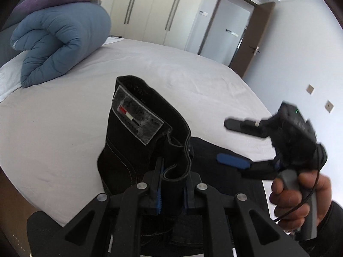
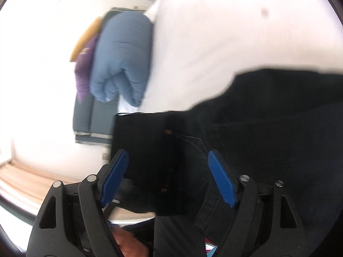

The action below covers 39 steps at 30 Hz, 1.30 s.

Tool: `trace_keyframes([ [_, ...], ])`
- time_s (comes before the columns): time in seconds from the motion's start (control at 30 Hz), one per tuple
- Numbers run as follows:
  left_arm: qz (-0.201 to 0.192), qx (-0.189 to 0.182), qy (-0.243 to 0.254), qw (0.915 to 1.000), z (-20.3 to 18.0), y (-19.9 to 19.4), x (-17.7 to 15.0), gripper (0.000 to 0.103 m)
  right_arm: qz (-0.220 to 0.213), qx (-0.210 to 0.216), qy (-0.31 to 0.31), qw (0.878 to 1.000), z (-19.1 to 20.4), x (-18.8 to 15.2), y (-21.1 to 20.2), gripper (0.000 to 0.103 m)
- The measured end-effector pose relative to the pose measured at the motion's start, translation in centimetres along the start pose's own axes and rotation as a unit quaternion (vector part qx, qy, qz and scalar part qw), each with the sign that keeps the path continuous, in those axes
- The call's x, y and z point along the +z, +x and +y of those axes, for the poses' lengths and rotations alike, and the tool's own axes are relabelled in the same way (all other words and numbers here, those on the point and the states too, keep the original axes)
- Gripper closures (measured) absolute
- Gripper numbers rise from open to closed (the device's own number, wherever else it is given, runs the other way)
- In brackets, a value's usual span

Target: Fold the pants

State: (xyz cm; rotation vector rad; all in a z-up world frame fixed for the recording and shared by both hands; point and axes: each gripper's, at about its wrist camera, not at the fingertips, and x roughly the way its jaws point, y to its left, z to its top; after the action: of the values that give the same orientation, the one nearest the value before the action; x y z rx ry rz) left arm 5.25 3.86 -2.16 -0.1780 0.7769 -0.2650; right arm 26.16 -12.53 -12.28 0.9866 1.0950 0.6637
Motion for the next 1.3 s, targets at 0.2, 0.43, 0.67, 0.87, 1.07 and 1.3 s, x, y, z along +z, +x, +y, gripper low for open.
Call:
trace_keyframes([
  [0.2,0.033,-0.006,0.089,0.9954,-5.2,2.2,-2.6,0.090,0.009,-0.013,-0.079,0.997,3.6,-0.1,-3.9,0.015],
  [0.43,0.045,-0.006,0.168,0.9847,-8.4,2.9,-4.6,0.090,0.032,-0.078,-0.069,0.994,2.0,-0.4,-3.8,0.015],
  [0.67,0.053,-0.021,0.221,0.9737,-10.3,3.2,-6.1,0.090,0.028,-0.113,-0.082,0.990,0.7,-1.3,-4.0,0.042],
  [0.87,0.056,-0.040,0.253,0.9649,-11.7,3.3,-6.5,0.089,0.013,-0.161,-0.088,0.983,-0.7,-1.6,-5.7,0.076],
  [1.07,0.052,-0.060,0.288,0.9543,-13.9,3.7,-6.3,0.089,-0.009,-0.164,-0.078,0.983,-2.9,-1.3,-9.2,0.084],
  [1.3,0.057,-0.068,0.316,0.9446,-16.6,4.5,-6.3,0.089,-0.027,-0.160,-0.068,0.984,-6.2,-0.1,-12.1,0.085],
])
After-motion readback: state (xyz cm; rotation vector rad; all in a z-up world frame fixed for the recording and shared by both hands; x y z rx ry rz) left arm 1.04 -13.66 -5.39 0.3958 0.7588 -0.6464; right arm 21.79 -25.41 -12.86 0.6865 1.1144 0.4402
